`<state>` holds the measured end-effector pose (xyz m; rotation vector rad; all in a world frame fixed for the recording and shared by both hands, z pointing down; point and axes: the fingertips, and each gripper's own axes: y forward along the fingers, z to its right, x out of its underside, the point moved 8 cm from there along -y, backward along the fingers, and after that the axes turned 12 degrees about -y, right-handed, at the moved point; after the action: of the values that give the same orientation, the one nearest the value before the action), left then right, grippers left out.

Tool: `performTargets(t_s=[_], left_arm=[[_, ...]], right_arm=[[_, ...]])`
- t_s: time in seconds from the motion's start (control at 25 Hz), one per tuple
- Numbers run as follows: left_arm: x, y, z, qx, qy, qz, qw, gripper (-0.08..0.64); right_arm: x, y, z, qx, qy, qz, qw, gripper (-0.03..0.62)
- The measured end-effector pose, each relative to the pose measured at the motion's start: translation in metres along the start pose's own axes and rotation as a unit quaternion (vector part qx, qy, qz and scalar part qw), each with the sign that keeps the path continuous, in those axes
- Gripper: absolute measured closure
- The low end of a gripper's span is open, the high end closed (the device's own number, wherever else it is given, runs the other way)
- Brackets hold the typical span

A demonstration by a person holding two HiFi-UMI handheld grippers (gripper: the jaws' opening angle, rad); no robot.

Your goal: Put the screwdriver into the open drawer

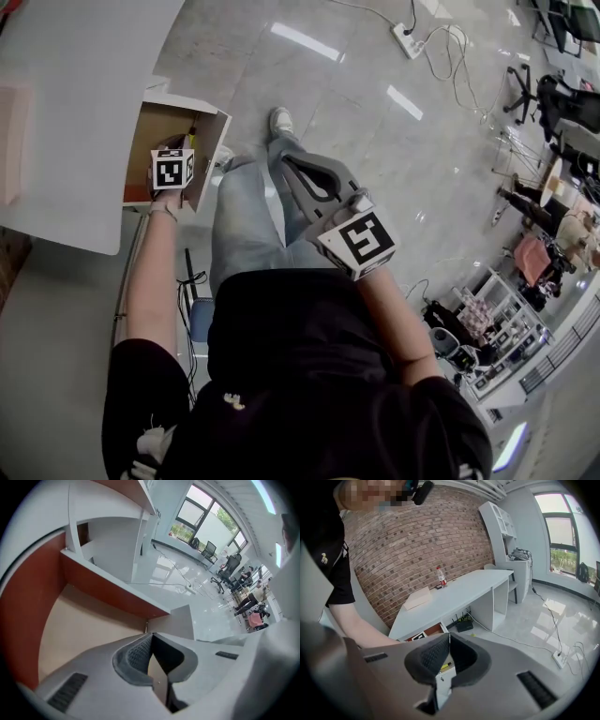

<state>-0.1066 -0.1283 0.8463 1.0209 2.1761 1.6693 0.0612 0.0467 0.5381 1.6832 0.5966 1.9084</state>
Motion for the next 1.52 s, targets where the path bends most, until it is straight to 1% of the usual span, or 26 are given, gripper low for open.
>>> performTargets(t_s=[0.16,0.32,0.44,0.6,0.76,0.96,1.2,1.44,1.52], left_arm=[[-0.011,-0.043,0.018,0.011,-0.012,0.029,0.9994,0.557],[-0.019,-0.086,0.036,0.014,-0.015,0.071,0.9973,0.557],[-0.028,-0.122,0.054,0.018,-0.014,0.111,0.9936,0.557],[-0.038,-0.173,0.085,0.023,-0.018,0.167,0.9855,0.557],[-0.045,-0.224,0.111,0.025,-0.016,0.216,0.9760,0.557],[-0.048,-0.276,0.135,0.053,-0.025,0.273,0.9601,0.557],[-0.046,-0.339,0.161,0.041,-0.039,0.341,0.9384,0.557],[-0.038,-0.392,0.189,0.031,-0.047,0.386,0.9207,0.557],[-0.039,-0.405,0.194,0.026,-0.053,0.404,0.9128,0.557]], right_arm=[[-0.023,-0.010,0.001,-0.010,-0.014,0.017,1.000,0.580],[-0.039,-0.019,-0.002,-0.023,-0.047,0.030,0.998,0.580],[-0.047,-0.028,0.000,-0.035,-0.062,0.040,0.997,0.580],[-0.057,-0.046,0.006,-0.053,-0.080,0.055,0.994,0.580],[-0.070,-0.058,0.006,-0.075,-0.097,0.070,0.990,0.580],[-0.088,-0.063,0.003,-0.103,-0.121,0.098,0.983,0.581],[-0.107,-0.073,0.001,-0.142,-0.146,0.116,0.972,0.581],[-0.132,-0.095,-0.001,-0.177,-0.161,0.132,0.962,0.580],[-0.142,-0.097,0.001,-0.189,-0.167,0.136,0.958,0.580]])
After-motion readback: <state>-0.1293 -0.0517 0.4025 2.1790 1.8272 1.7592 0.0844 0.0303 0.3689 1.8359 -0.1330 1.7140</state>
